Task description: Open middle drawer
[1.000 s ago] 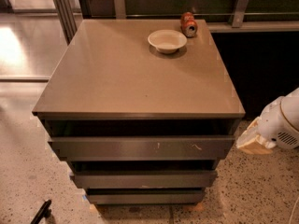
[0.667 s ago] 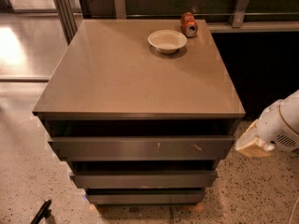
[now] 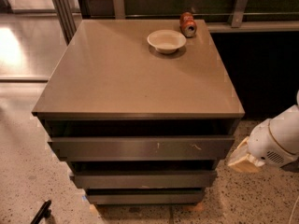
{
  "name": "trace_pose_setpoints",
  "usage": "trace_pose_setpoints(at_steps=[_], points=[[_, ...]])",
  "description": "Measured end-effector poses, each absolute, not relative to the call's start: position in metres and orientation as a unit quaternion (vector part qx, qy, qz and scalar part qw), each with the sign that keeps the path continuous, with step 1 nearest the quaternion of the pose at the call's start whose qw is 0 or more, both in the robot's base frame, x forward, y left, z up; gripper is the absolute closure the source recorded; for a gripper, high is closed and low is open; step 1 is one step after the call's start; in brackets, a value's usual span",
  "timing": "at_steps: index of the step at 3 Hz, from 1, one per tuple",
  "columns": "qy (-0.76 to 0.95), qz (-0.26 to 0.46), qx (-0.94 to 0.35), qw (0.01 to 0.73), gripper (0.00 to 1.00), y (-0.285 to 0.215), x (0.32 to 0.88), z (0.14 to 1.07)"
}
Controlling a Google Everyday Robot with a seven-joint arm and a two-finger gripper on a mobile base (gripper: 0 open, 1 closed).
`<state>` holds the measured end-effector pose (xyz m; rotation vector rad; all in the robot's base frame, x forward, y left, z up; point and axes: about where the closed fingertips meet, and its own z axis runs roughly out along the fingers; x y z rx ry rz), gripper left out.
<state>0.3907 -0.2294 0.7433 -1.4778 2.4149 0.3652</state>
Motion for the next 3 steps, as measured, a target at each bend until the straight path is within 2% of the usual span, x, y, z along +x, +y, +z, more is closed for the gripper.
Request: trace_pose_setpoints(at_steps=[2, 3], points=[[0.833, 0.178, -0.514, 0.100, 1.00, -0.209, 0.362, 0.670], [0.833, 0.179, -0.514, 0.098, 1.00, -0.209, 0.361, 0.668]])
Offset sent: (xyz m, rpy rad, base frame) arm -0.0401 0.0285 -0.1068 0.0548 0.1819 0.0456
